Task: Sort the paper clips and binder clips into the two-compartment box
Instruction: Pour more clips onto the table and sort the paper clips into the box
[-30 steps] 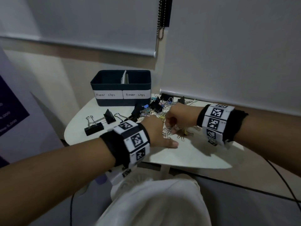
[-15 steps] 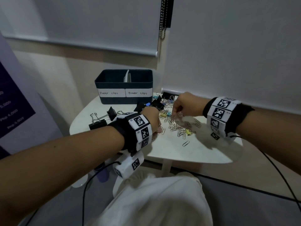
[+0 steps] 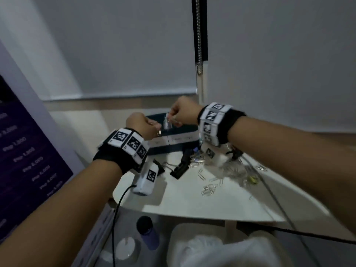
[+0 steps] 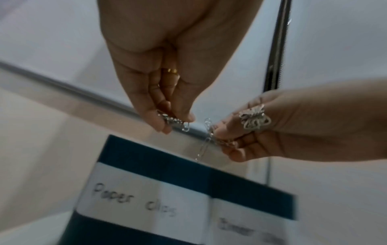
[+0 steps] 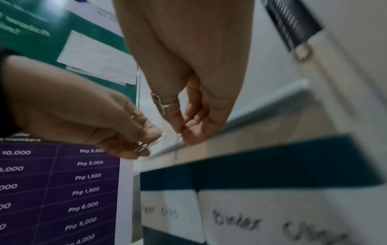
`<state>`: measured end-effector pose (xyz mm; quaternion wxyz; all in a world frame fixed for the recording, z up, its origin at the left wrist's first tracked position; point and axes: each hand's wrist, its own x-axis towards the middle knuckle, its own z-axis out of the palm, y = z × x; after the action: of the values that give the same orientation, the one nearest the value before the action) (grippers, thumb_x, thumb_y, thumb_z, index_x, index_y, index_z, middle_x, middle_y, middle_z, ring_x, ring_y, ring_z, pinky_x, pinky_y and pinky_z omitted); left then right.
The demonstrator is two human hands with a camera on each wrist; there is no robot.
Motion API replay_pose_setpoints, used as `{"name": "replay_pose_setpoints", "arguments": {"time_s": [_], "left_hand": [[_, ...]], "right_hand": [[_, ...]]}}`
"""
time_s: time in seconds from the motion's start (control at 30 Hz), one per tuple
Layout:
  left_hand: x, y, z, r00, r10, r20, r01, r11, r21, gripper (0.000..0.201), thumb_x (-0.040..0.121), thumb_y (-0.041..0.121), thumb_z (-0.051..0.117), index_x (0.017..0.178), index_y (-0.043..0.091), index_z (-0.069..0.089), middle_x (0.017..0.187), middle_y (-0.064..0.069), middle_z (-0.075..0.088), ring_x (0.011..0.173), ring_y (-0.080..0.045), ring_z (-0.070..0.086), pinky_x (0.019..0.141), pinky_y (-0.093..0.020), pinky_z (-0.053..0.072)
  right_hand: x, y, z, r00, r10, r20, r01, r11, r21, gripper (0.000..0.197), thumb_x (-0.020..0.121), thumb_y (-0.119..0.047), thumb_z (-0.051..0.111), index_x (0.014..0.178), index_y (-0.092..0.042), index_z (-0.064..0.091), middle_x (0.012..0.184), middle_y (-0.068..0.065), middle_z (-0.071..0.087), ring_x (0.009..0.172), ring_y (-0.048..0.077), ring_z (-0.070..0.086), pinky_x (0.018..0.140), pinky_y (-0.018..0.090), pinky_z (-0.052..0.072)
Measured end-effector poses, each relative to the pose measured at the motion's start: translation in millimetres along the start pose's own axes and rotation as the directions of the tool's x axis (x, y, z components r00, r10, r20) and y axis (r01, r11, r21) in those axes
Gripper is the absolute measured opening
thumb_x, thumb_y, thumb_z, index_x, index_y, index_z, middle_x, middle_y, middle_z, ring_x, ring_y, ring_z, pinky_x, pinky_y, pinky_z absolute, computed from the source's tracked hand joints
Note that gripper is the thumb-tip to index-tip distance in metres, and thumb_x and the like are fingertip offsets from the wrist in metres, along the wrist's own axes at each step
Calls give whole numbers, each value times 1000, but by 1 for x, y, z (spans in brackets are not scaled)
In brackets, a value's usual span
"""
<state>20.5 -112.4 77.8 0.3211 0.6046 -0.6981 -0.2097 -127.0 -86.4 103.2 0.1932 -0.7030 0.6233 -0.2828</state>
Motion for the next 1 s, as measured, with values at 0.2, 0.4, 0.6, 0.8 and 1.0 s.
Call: {"name": "replay_pose_setpoints", "arguments": {"time_s": [0.2, 0.4, 0.6, 0.8, 1.0], "left_hand": [[53, -12, 1, 995, -97, -29, 101, 972, 212, 27, 80, 27, 69, 95, 5, 70, 93, -10, 67, 94, -26, 65, 58, -22, 44], [49, -10, 12, 1000, 5, 23, -10, 970, 244, 33, 82, 26, 69, 109, 7, 70, 114, -8, 68, 107, -21, 62, 89, -25, 45], [-40, -11, 13, 963, 259, 70, -264, 962, 66, 29, 80, 14, 71, 108, 9, 68, 108, -4, 69, 91, -11, 62, 85, -18, 47], [-131, -22, 56, 906, 282, 314, -315, 948, 56, 28, 80, 33, 71, 102, 15, 72, 102, 0, 69, 82, -5, 54, 69, -12, 38], [-145, -6, 107, 851, 335, 405, -422, 895, 144, 41, 81, 31, 68, 115, 8, 61, 137, -2, 46, 125, -16, 44, 102, -26, 40]], "right_hand": [[61, -8, 49, 995, 87, -42, -94, 976, -199, 24, 86, -15, 64, 100, 3, 71, 102, 16, 72, 97, 28, 68, 89, 38, 55], [29, 2, 19, 999, -27, 18, 31, 967, -254, 26, 86, -17, 64, 109, -5, 71, 113, 8, 70, 106, 19, 64, 98, 27, 47], [-52, 38, -25, 993, 16, 121, 32, 923, -382, 13, 83, -10, 66, 93, -8, 74, 100, 6, 73, 84, 13, 63, 81, 22, 50], [-109, 79, -20, 901, 194, 388, 53, 838, -542, 26, 82, 2, 56, 89, -16, 73, 90, -6, 70, 73, 1, 59, 72, 15, 49], [-108, 93, 5, 866, 263, 424, 48, 801, -596, 35, 79, -18, 73, 110, -18, 56, 95, -6, 56, 88, 12, 51, 80, 23, 45]]}}
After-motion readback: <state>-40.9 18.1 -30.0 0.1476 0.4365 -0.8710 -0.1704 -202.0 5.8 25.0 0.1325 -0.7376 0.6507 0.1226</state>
